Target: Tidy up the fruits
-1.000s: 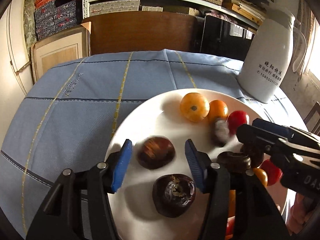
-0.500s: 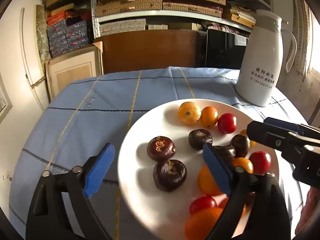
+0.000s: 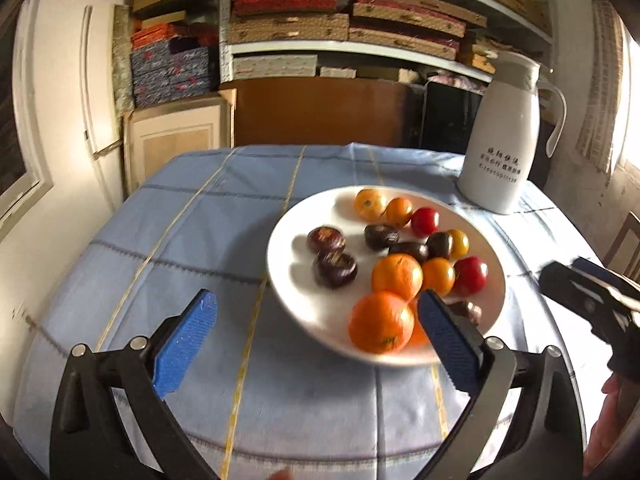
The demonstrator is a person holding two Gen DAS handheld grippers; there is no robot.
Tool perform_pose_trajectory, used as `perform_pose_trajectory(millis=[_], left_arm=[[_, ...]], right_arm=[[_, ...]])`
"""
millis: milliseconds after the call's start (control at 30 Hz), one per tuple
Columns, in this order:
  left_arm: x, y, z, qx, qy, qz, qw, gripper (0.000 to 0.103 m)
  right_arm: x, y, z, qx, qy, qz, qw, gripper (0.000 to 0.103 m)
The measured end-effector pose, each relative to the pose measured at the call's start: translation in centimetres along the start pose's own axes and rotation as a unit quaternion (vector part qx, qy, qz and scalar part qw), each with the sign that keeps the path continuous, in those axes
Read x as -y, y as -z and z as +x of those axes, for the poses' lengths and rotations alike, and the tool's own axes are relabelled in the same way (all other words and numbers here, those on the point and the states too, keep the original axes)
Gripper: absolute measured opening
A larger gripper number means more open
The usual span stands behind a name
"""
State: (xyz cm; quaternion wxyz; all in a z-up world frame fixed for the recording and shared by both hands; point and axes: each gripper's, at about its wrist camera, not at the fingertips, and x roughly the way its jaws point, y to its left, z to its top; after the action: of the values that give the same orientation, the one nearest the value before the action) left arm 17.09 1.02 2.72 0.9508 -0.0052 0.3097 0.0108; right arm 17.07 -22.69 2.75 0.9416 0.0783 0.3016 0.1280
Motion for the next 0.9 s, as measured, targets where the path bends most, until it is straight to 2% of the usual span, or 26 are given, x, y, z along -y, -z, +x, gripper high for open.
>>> perform_pose_trajectory(millis=[167,233,400,567,900], left_arm=[[-0.3,0.8,-0.1,-0.021,0.024,-0.012,0.9994,0.098],[-0.4,0.8,-0.1,-0.025,0.037,-0.013,0.9989,0.098],[0.4,0.7,0.4,-0.031,0.043,0.000,0.9986,0.098],[1.1,1.0,0.6,-0.042,0.044,0.013,0.9980,0.098],[1.9,1.0,0.2,-0.028,0.021,0.038,0.9987,0.098]], right_arm=[[0.9,2.7,-0.7,-0.008,0.024,-0.014,1.000,0.097],[1.1,3.1,-0.6,-0.013,0.026,-0.016,0.999,0.098],[1.4,3.1,0.0,-0.024,0.029,-0.014,0.999,0.098],[1.1,3.3,0.0,-0.025,0.032,-0.017,0.999,0.098],[1.2,3.4,0.3,-0.031,0.036,-0.018,0.999,0.099]])
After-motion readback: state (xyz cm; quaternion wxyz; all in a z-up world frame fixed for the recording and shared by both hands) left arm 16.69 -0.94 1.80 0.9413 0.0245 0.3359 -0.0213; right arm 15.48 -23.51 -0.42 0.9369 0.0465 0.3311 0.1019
